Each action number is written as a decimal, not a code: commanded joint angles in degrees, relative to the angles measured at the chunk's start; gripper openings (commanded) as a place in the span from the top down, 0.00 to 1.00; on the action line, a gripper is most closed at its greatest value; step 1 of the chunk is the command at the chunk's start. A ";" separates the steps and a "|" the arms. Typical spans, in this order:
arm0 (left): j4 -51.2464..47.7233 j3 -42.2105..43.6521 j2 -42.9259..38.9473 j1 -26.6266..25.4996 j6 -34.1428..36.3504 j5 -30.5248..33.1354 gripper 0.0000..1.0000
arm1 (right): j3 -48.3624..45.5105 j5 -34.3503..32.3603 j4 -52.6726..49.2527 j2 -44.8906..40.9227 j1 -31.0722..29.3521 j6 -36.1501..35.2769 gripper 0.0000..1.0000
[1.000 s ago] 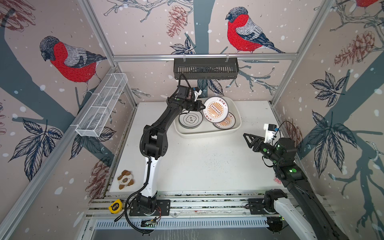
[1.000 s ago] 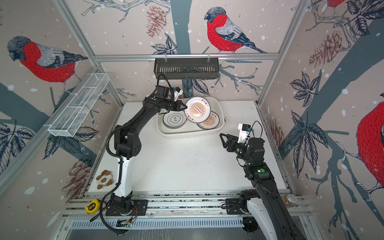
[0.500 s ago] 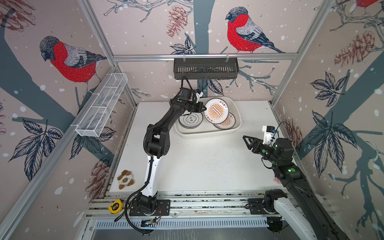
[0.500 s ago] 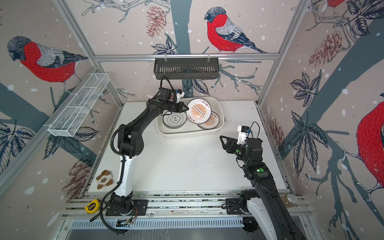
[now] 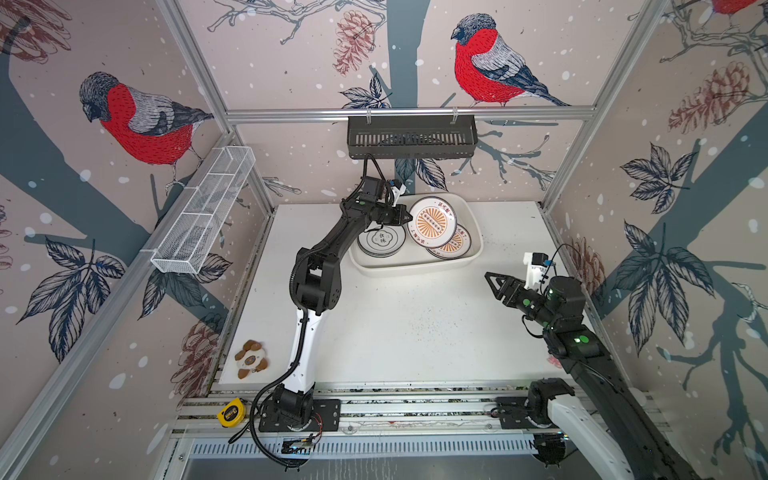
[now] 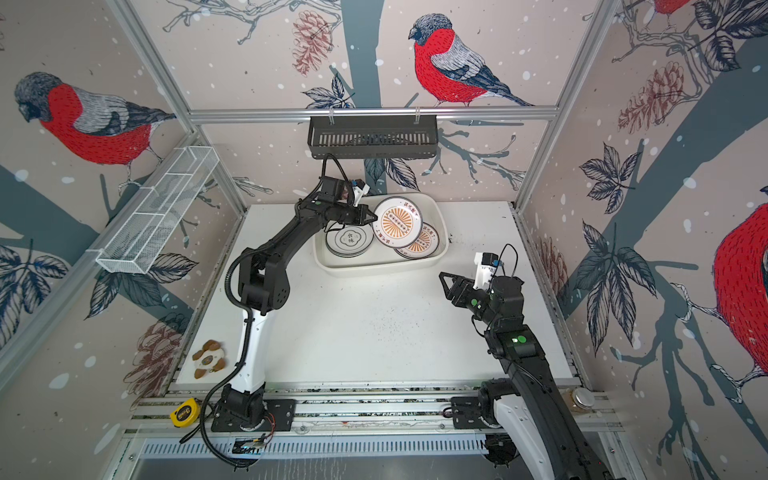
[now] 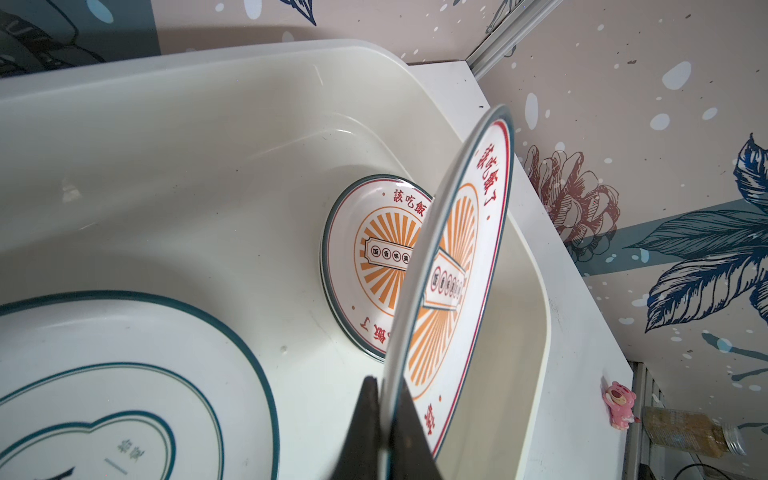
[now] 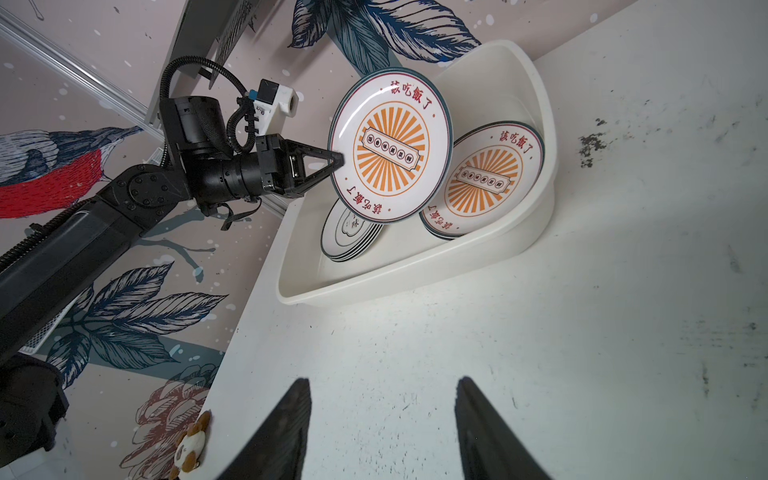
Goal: Place the plates into the plastic bin on the countertop
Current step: 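Lower the sunburst plate onto the other sunburst plates with the left gripper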
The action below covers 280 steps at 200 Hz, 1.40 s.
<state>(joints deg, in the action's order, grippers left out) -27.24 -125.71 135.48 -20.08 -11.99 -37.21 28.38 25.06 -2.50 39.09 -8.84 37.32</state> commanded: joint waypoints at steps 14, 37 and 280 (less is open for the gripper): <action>2.74 -0.37 -0.04 -0.30 0.01 0.17 1.00 | -0.27 -0.16 2.39 0.14 0.02 -0.08 0.43; 3.13 -0.42 0.47 -0.66 -0.49 0.64 1.00 | -0.08 -0.08 2.50 0.74 0.13 0.05 0.43; 3.95 -9.88 11.07 -4.09 -3.93 2.67 1.00 | -1.40 0.25 3.03 2.30 0.12 1.26 0.43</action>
<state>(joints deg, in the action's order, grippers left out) -26.02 -134.54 146.08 -24.10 -15.03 -34.26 27.11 25.12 -2.44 41.19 -8.73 38.00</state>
